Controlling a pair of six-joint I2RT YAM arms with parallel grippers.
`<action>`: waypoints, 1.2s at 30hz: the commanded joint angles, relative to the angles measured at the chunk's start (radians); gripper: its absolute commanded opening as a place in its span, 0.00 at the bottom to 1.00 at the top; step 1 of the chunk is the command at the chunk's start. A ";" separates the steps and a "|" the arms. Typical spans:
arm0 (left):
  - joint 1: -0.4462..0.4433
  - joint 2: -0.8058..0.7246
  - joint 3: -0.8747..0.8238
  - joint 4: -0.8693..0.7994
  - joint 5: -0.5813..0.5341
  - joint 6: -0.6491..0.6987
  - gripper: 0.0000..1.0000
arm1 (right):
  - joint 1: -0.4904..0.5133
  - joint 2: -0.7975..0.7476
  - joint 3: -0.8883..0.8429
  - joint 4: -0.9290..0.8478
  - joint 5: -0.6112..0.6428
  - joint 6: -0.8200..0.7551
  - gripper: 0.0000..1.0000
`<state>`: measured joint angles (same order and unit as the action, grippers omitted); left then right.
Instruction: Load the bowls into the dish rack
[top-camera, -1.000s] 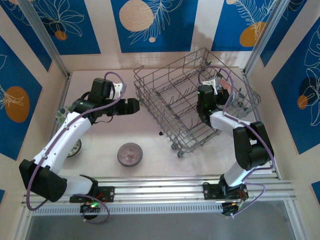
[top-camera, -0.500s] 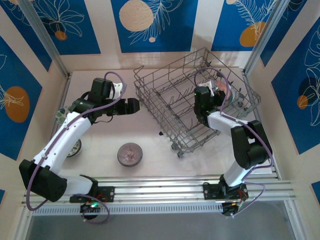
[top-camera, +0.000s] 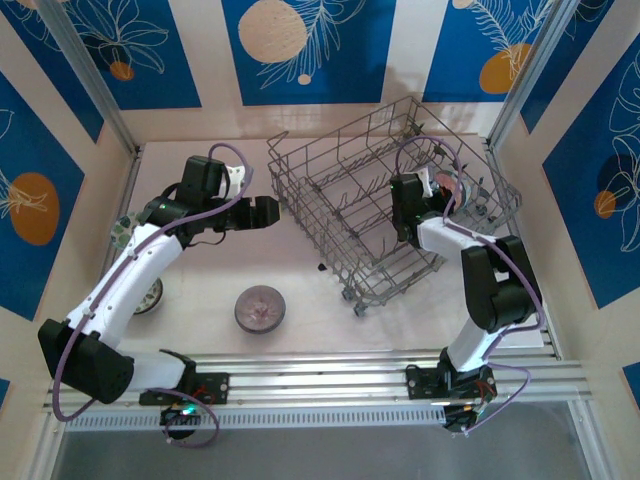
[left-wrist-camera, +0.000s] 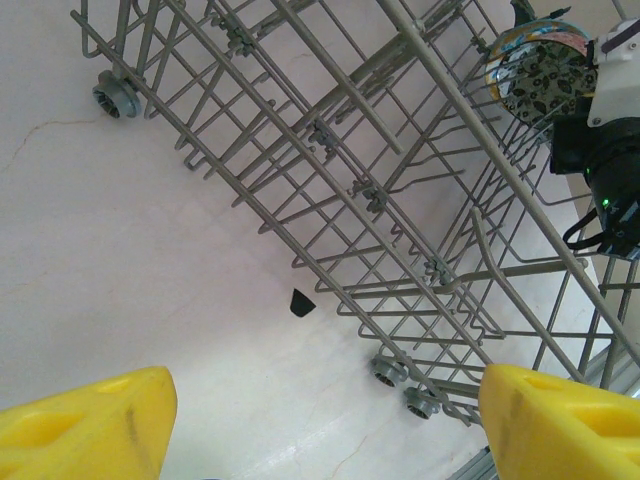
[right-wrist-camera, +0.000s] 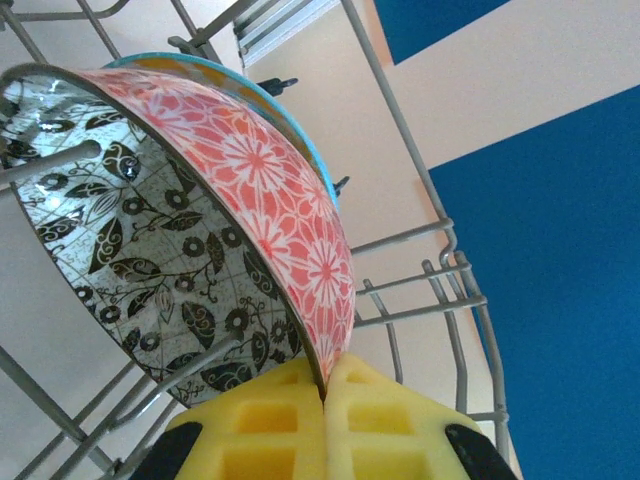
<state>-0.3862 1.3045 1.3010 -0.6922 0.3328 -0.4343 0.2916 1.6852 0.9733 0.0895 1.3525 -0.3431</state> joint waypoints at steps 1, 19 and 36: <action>0.008 -0.009 0.011 -0.016 0.006 0.019 0.79 | -0.011 0.032 0.036 -0.034 -0.011 0.029 0.06; 0.132 -0.050 -0.019 -0.174 -0.093 0.063 0.82 | -0.062 -0.023 0.193 -0.371 -0.283 0.208 0.87; 0.189 -0.141 -0.330 -0.381 -0.109 -0.020 0.78 | -0.083 -0.214 0.245 -0.579 -0.657 0.261 0.99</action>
<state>-0.2047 1.1816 1.0107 -1.0103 0.2272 -0.4179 0.2161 1.5063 1.1900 -0.4244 0.7845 -0.1143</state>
